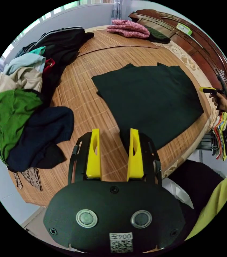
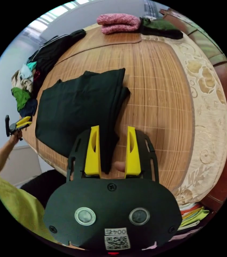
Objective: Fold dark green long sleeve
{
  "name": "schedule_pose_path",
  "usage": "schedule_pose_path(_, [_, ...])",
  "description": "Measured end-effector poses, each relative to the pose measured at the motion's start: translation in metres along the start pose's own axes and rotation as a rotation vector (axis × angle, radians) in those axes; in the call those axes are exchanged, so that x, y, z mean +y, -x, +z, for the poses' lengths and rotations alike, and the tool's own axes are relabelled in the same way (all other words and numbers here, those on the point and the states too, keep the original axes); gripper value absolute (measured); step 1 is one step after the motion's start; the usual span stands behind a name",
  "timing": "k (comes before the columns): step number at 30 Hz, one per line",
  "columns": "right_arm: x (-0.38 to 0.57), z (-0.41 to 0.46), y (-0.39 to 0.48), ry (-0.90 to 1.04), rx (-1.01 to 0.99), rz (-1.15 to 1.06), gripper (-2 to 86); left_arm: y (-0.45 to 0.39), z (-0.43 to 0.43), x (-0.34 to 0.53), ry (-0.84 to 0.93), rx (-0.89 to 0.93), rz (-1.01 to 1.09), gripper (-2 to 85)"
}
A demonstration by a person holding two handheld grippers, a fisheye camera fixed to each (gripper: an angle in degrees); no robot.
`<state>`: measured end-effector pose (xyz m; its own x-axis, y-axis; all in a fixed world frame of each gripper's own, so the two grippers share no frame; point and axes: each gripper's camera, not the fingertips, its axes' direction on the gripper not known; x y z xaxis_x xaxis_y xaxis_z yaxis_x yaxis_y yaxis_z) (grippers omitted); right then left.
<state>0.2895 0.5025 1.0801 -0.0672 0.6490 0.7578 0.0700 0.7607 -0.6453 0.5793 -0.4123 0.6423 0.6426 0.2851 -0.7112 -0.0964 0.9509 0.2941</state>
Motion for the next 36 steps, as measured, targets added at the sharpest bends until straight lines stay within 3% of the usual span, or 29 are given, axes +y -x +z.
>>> schedule_pose_path(6, [-0.047, -0.011, -0.016, -0.108, -0.138, 0.155, 16.3, 0.024, 0.033, -0.054, 0.091, 0.014, -0.123, 18.4])
schedule_pose_path(14, [-0.066, -0.003, -0.025, 0.006, -0.188, 0.279, 9.7, 0.054, 0.048, -0.071, 0.127, 0.134, -0.268, 19.4])
schedule_pose_path(27, [-0.072, -0.018, 0.011, 0.058, -0.005, 0.169, 8.7, 0.060, 0.043, -0.073, 0.158, 0.052, -0.270, 15.7])
schedule_pose_path(31, [-0.064, -0.023, 0.010, 0.041, -0.041, 0.181, 8.6, 0.070, 0.025, -0.069, 0.053, 0.236, -0.273, 8.0])
schedule_pose_path(36, [-0.058, -0.027, 0.012, 0.053, -0.063, 0.169, 8.6, 0.080, 0.027, -0.075, 0.070, 0.222, -0.256, 8.8])
